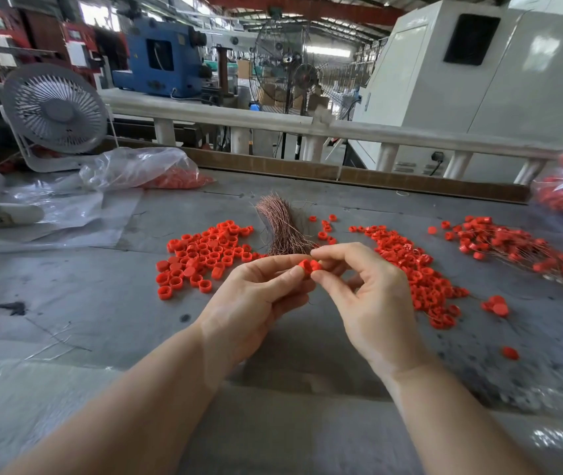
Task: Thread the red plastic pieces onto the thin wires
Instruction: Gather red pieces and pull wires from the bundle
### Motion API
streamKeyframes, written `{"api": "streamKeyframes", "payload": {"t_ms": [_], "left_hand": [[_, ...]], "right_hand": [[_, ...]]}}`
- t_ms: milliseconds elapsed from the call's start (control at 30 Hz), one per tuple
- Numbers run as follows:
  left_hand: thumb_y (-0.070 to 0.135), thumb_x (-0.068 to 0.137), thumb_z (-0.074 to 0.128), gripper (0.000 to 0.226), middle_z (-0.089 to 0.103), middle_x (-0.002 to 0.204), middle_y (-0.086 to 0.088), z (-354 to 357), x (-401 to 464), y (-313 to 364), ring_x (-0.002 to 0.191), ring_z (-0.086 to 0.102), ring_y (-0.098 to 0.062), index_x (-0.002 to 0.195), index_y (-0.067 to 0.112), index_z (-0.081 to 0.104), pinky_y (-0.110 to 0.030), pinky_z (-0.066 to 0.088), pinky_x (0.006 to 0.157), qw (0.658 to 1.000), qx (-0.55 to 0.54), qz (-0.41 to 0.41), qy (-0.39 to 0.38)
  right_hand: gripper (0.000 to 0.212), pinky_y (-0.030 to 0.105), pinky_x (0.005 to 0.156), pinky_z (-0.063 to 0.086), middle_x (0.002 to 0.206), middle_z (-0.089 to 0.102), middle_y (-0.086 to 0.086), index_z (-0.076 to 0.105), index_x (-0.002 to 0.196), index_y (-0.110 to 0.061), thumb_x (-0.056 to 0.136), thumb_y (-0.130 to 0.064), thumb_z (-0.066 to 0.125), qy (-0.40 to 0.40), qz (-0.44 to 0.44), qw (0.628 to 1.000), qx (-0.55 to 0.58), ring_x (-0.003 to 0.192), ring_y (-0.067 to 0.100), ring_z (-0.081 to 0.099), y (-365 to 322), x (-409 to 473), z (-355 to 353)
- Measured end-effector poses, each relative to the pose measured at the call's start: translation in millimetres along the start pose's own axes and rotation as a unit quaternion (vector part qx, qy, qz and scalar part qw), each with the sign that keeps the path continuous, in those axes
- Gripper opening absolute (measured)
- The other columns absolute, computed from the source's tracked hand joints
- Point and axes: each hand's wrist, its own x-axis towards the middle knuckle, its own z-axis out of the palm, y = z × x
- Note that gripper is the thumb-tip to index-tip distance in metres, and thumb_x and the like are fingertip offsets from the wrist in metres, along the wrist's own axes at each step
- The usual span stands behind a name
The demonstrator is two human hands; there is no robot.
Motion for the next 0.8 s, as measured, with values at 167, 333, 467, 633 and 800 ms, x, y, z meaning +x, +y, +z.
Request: {"api": "streamKeyframes", "payload": {"t_ms": [167,333,467,633,800], "left_hand": [[0.013,0.068,0.062,0.027,0.070,0.080,-0.006,-0.1,-0.8,0.0,0.071,0.065,-0.008,0.093,0.007,0.069,-0.017,0.055,0.063,1.000,0.000,0.010,0.007],[0.013,0.067,0.062,0.027,0.071,0.078,-0.005,0.8,-0.6,-0.2,0.070,0.065,-0.008,0.093,0.008,0.069,-0.017,0.055,0.063,1.000,0.004,0.014,0.001],[0.012,0.068,0.062,0.028,0.071,0.077,-0.004,1.4,-1.7,-0.7,0.069,0.065,-0.007,0.095,0.007,0.069,-0.017,0.054,0.064,1.000,0.022,0.020,-0.002],[0.010,0.071,0.062,0.025,0.070,0.077,-0.005,1.2,-2.4,-1.0,0.069,0.065,-0.008,0.095,0.007,0.069,-0.017,0.055,0.066,0.999,0.041,0.026,0.008],[0.013,0.066,0.063,0.029,0.070,0.076,-0.004,1.6,-2.6,0.1,0.068,0.064,-0.007,0.095,0.007,0.069,-0.017,0.054,0.065,0.999,0.043,0.032,0.009]], "right_hand": [[0.027,0.006,0.061,0.041,0.068,0.064,-0.017,0.064,0.076,-0.029,0.072,-0.005,0.076,0.004,0.042,0.998,0.038,0.065,0.000,0.059,-2.0,0.5,-1.5],[0.032,0.009,0.060,0.040,0.075,0.067,-0.013,0.065,0.076,-0.033,0.073,-0.002,0.075,-0.018,0.052,0.997,0.056,0.067,0.000,0.058,-5.9,1.7,-2.5],[0.034,0.009,0.058,0.039,0.069,0.064,-0.014,0.064,0.076,-0.033,0.072,-0.001,0.075,0.011,0.059,0.996,0.061,0.065,-0.001,0.057,-5.1,1.8,-2.9],[0.040,0.007,0.059,0.040,0.069,0.064,-0.013,0.062,0.080,-0.037,0.072,0.000,0.075,0.006,0.045,0.998,0.047,0.065,0.001,0.059,-5.4,1.4,-2.7],[0.040,0.005,0.061,0.038,0.071,0.064,-0.011,0.063,0.082,-0.038,0.074,0.000,0.073,-0.004,0.044,0.998,0.042,0.065,-0.001,0.056,-4.6,1.3,-2.0]]}}
